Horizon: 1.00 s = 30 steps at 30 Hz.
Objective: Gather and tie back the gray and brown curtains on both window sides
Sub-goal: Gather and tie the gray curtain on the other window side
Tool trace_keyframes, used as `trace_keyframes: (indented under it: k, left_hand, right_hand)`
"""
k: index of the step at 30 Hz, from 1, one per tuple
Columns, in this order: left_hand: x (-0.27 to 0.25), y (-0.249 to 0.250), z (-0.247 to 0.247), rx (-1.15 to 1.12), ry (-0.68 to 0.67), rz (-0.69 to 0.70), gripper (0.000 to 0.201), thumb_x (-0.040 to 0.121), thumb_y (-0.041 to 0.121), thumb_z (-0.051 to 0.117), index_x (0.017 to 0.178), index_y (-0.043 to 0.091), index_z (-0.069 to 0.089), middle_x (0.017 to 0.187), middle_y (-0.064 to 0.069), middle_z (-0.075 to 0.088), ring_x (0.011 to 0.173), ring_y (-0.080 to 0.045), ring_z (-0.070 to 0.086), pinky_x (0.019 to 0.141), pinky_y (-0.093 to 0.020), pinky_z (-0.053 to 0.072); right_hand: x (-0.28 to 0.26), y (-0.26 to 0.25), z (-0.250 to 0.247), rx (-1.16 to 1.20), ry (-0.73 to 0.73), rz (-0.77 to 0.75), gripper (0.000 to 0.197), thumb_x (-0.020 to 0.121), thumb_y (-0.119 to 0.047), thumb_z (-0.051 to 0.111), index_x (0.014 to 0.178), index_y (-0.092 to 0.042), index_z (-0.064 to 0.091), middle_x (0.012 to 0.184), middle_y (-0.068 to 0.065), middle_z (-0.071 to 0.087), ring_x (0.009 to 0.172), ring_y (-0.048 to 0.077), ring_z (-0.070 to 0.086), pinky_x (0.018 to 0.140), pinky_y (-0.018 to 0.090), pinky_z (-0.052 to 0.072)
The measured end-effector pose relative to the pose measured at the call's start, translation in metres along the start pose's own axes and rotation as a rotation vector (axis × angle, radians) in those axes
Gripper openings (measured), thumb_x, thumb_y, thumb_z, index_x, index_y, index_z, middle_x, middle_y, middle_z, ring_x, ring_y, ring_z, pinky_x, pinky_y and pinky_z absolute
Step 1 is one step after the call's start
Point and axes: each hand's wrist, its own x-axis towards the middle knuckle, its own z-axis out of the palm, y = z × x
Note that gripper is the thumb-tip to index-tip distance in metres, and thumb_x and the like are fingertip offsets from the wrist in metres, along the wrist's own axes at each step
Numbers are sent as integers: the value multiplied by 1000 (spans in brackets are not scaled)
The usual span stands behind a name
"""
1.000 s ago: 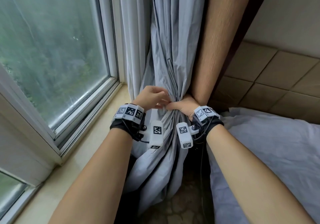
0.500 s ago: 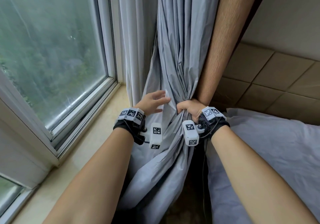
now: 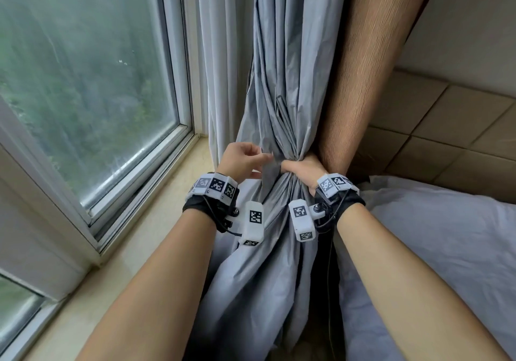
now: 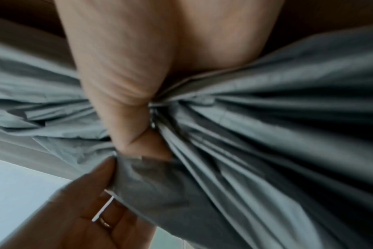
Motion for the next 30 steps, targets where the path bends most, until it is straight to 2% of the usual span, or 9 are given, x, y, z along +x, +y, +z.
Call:
trace_keyframes:
  k: [3,6,12,15,17,20,24,27,30]
  left_hand:
    - [0,5,0,43,15,3,24,82,8,75,69,5,55,79,-21,63,75,-28,67,63,-34,59]
    - [0,12,7,101,-7,-5,15,82,5,72,74,-5,63,77,-23,65,73,-30,68,71,-44,61]
    - [-4,25,2,45,-218,-58,16,95,18,60,98,10,73,93,-7,76,90,-17,73,80,-29,59]
    - [5,13,-1,87,38,-22,16,90,12,62,103,7,70,100,-10,74,91,-22,71,76,-31,59]
    - [12,3,-4,161,159,-27,40,83,14,70,121,8,60,115,-10,68,100,-23,66,86,-37,58]
    - [13,-1,-5,231,35,-74,88,72,29,83,145,7,37,134,-4,55,119,-21,57,104,-38,47]
    - [8,-1,1,214,6,-24,17,84,24,75,96,13,71,99,-10,74,97,-29,71,89,-45,57]
    - [4,-4,2,158,23,-30,20,88,25,71,88,5,71,90,-20,73,86,-36,72,76,-50,60]
    - [0,0,2,119,-22,-18,27,90,22,69,76,-1,62,67,-12,60,62,-23,66,70,-43,62]
  right_hand:
    - [2,7,3,40,-160,-39,68,49,-23,83,114,-13,65,104,6,75,101,24,70,96,44,54]
    - [-8,1,5,43,-289,-50,74,53,-20,90,122,-12,64,112,6,73,107,22,69,98,41,53]
    - [0,7,2,-13,-91,-26,69,41,-32,84,107,-14,71,100,0,76,95,18,72,95,41,55]
    - [1,9,-1,-32,-16,6,54,39,-31,77,90,-12,70,95,5,74,92,25,71,90,44,57]
    - [-4,5,-3,-17,-13,31,37,43,-22,72,78,-12,68,91,8,72,94,32,69,90,47,57]
    - [-5,6,-7,-8,-40,91,41,37,-15,70,77,-6,70,88,15,72,98,41,67,87,54,57]
    - [0,11,-12,6,-12,81,46,38,-17,73,83,-6,71,95,16,73,96,38,68,87,55,56]
    - [0,8,-11,18,68,32,22,61,-9,73,82,-10,68,96,9,72,95,30,67,91,39,56]
    - [2,11,-9,10,39,-24,25,66,-10,76,91,-12,70,98,6,74,94,24,69,94,39,55]
